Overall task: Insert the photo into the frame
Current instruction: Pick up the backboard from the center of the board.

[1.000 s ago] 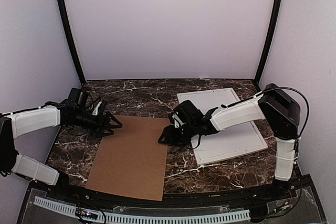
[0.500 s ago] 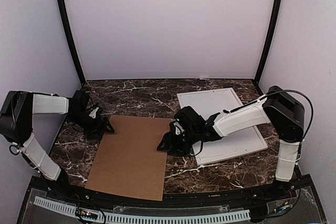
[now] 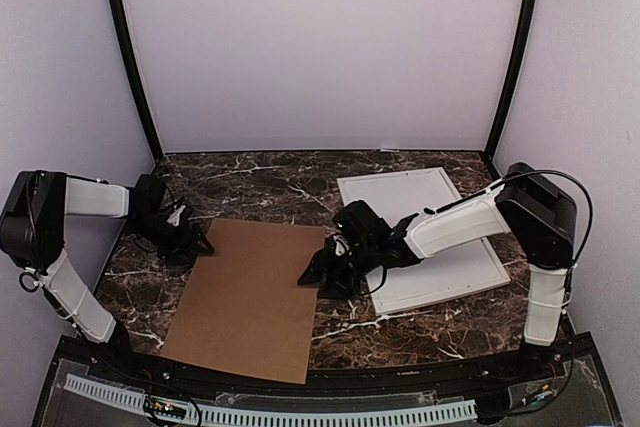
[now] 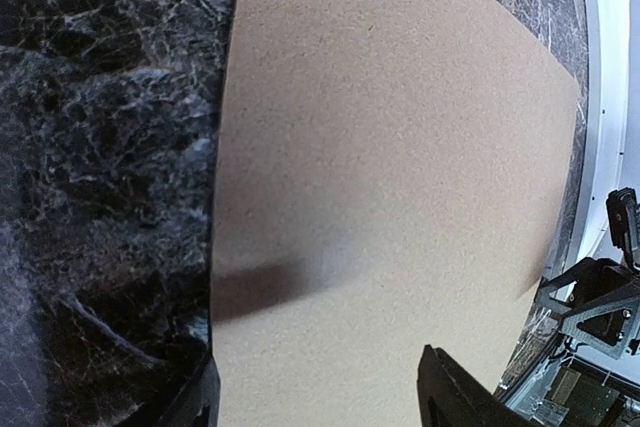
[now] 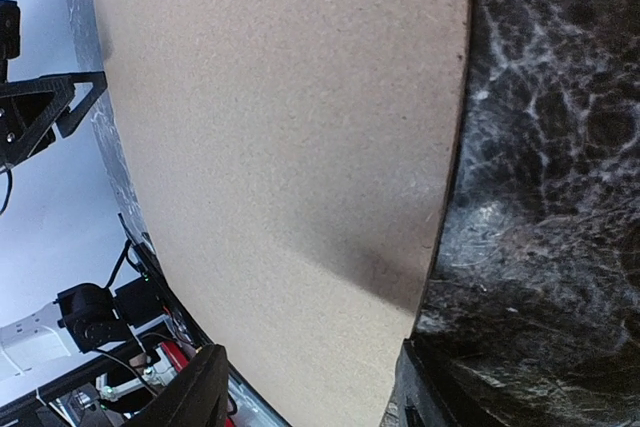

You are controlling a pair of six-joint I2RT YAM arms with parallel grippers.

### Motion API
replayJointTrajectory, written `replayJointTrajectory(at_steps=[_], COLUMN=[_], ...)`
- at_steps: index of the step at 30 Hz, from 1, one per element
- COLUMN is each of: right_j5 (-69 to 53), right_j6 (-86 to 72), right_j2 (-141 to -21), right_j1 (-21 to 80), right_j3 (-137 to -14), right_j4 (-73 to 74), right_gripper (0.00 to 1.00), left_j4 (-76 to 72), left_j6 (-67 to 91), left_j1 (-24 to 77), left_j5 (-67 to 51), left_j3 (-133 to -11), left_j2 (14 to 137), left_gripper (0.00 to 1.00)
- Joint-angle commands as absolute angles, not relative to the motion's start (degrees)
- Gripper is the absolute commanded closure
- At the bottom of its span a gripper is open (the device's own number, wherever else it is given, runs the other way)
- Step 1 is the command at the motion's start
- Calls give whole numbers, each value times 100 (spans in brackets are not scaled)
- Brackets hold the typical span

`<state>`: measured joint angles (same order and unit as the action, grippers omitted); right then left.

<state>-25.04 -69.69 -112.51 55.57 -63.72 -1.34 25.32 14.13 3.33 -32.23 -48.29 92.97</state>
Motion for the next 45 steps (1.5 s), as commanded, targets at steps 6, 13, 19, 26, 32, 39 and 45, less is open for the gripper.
replayJointTrajectory(at_steps=[6, 13, 19, 26, 32, 39, 45], right_j5=[-2716, -2739, -2615, -2456, -2270, -2372, -2456], right_j6=[-7277, -7116, -6808, -6386, -6214, -6534, -7036], right_j2=[-11594, -11585, -11549, -11574, -11497, -11684, -11742], right_j1=[5540, 5343, 5202, 5116, 5138, 5383, 5446], right_j3=[-6365, -6336, -6427, -6646, -6820, -6876, -6812], right_j4=[-1173, -1100, -669, -127, 225, 26, -682], right_gripper=[44, 45, 45, 46, 46, 45, 46], left_j4=[2193, 1941, 2013, 2572, 3115, 3031, 2696], left_j6=[1629, 1798, 1882, 1743, 1588, 1656, 1771], left_j1=[485, 500, 510, 521, 499, 475, 483], left_j5=[-4859, -5368, -5497, -4714, -2971, -2516, -2986], left_j3=[-4302, -4150, -4146, -4412, -4613, -4570, -4267], left_j2=[9295, 8894, 8611, 8151, 8082, 8546, 8766], left_gripper=[36, 39, 40, 40, 28, 20, 24])
